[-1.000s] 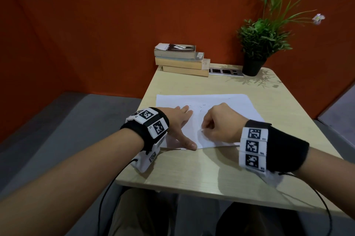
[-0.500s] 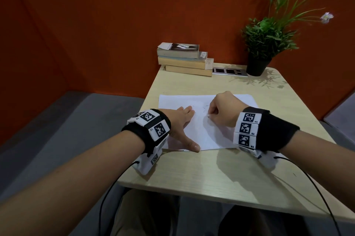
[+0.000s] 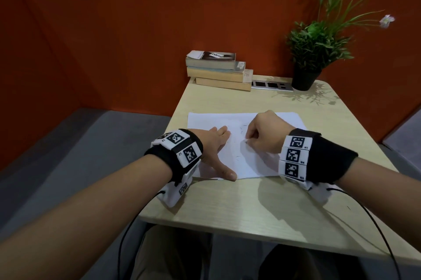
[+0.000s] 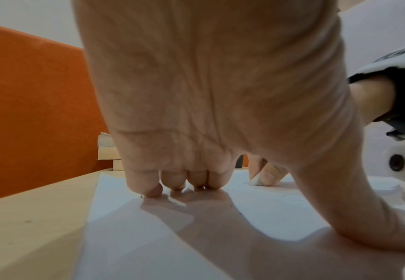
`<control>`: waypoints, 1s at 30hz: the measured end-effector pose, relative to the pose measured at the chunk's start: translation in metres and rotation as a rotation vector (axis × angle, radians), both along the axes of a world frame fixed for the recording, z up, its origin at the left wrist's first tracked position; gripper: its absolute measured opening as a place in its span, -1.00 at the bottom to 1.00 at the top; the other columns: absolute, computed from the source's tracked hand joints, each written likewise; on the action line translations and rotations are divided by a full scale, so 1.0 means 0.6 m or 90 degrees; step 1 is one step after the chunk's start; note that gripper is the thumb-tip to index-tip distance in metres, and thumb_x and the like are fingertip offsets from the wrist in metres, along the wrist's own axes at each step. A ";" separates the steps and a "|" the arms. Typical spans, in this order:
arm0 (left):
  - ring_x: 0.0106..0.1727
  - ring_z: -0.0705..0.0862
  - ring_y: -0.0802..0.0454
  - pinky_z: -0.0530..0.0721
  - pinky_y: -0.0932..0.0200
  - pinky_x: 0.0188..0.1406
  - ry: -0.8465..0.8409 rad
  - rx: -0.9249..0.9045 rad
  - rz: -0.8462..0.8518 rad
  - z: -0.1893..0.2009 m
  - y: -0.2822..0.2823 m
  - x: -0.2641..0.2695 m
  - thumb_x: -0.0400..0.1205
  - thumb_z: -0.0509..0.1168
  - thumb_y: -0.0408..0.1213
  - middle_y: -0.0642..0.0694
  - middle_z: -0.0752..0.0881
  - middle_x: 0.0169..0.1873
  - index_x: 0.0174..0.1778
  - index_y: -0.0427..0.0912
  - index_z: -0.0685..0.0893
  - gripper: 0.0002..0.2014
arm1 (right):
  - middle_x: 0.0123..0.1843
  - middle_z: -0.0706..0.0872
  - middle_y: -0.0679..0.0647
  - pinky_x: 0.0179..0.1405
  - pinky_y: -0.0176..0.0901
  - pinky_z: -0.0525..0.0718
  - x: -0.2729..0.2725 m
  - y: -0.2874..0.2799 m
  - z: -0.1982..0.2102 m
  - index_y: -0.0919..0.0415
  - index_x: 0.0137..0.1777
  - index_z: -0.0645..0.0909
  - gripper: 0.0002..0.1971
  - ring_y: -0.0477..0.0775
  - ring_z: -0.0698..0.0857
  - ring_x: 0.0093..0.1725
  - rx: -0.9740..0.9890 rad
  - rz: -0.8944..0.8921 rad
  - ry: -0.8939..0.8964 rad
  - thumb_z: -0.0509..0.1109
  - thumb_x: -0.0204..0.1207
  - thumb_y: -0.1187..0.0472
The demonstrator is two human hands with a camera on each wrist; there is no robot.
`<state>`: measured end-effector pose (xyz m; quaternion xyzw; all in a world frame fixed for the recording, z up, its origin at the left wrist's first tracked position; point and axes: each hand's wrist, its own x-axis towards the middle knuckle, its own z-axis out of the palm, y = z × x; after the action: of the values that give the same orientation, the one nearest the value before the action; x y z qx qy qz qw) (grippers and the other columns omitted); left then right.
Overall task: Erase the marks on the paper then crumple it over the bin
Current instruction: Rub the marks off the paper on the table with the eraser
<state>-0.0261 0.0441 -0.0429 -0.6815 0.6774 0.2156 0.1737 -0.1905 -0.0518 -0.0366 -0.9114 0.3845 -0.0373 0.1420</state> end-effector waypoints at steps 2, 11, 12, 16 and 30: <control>0.76 -0.24 0.11 0.14 -0.19 0.71 -0.003 0.002 0.001 0.000 -0.001 0.000 0.39 0.36 0.50 0.12 -0.36 0.73 0.77 -0.08 -0.31 0.31 | -0.22 0.82 -0.08 -0.09 -0.27 0.76 -0.005 0.023 0.001 0.14 -0.17 0.85 -0.88 -0.07 0.77 -0.16 0.012 0.034 0.001 0.46 0.45 0.24; 0.76 -0.25 0.10 0.08 -0.18 0.72 -0.016 0.014 0.004 0.006 -0.002 -0.005 0.40 0.36 0.49 0.11 -0.36 0.73 0.76 -0.07 -0.33 0.31 | -0.21 0.84 -0.03 -0.03 -0.10 0.80 -0.011 0.043 0.007 0.15 -0.16 0.84 -0.86 -0.04 0.78 -0.17 0.034 0.081 0.042 0.46 0.46 0.15; 0.76 -0.25 0.10 0.09 -0.19 0.72 -0.016 0.015 0.005 0.006 -0.001 -0.005 0.40 0.36 0.50 0.11 -0.36 0.73 0.76 -0.07 -0.32 0.31 | -0.22 0.84 0.00 -0.03 -0.04 0.81 -0.010 0.030 0.008 0.18 -0.18 0.83 -0.86 0.01 0.79 -0.17 0.033 0.057 0.037 0.45 0.45 0.17; 0.76 -0.25 0.10 0.09 -0.18 0.72 -0.018 0.012 0.006 0.007 -0.001 -0.006 0.40 0.36 0.50 0.12 -0.36 0.73 0.76 -0.08 -0.32 0.31 | -0.22 0.83 0.01 -0.05 -0.01 0.82 -0.008 0.037 0.005 0.19 -0.19 0.83 -0.86 0.02 0.79 -0.18 0.034 0.043 0.025 0.43 0.44 0.21; 0.77 -0.19 0.09 0.17 -0.21 0.70 -0.014 0.014 0.003 0.001 -0.007 0.001 0.36 0.36 0.53 0.11 -0.36 0.73 0.76 -0.06 -0.32 0.33 | -0.13 0.83 0.13 -0.03 0.04 0.82 -0.015 0.013 0.000 0.24 -0.15 0.81 -0.86 0.17 0.79 -0.11 0.013 0.009 0.034 0.40 0.44 0.26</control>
<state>-0.0257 0.0398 -0.0425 -0.6836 0.6714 0.2158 0.1878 -0.1995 -0.0438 -0.0364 -0.9132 0.3821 -0.0078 0.1414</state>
